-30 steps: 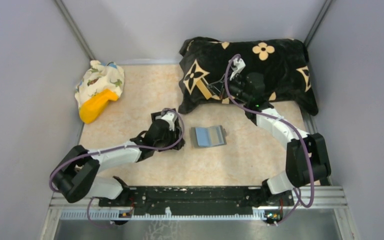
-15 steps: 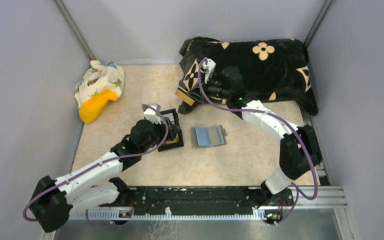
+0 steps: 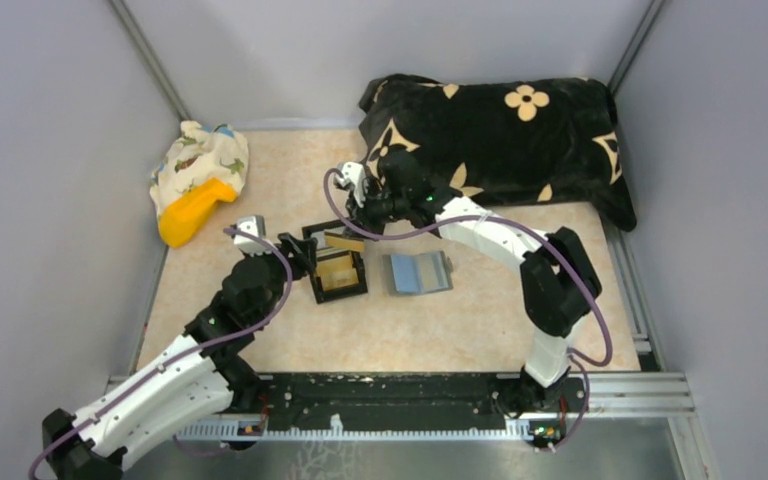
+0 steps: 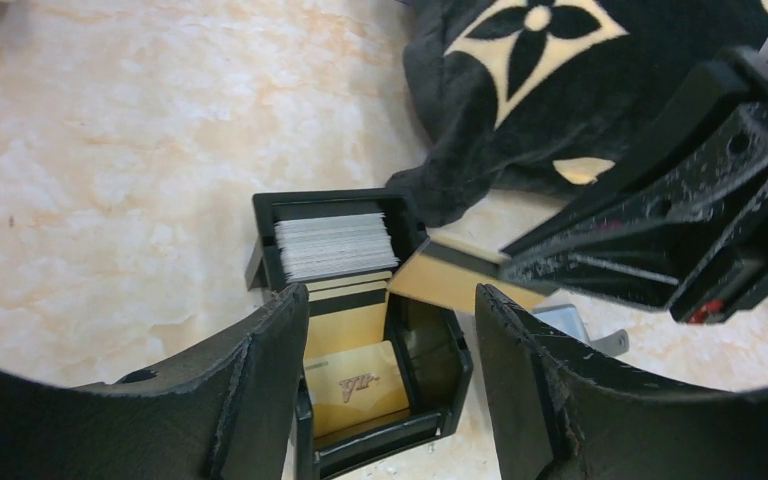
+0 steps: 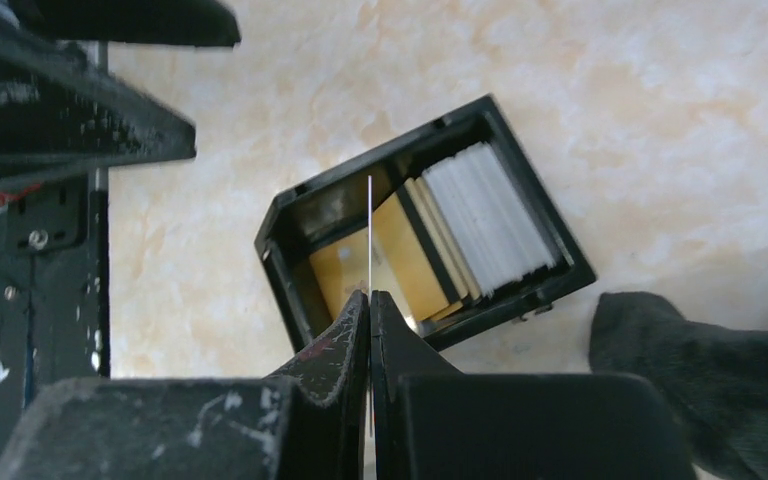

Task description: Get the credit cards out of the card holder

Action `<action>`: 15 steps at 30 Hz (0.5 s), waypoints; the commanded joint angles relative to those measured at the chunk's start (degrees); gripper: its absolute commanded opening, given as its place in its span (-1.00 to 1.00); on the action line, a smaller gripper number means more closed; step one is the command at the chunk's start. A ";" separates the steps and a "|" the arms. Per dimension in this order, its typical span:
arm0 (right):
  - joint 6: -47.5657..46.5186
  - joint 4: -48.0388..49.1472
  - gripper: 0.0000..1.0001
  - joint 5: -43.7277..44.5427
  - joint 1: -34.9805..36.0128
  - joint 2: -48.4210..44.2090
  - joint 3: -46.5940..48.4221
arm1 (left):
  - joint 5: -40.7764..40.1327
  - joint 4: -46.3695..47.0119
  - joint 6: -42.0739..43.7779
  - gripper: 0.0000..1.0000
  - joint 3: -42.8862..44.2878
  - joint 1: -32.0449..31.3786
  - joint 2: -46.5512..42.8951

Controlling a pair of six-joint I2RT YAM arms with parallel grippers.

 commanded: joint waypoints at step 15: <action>-19.13 -16.31 -1.00 -4.30 5.66 8.99 12.31 | -5.06 -1.18 0.79 0.34 -1.62 -0.20 -1.63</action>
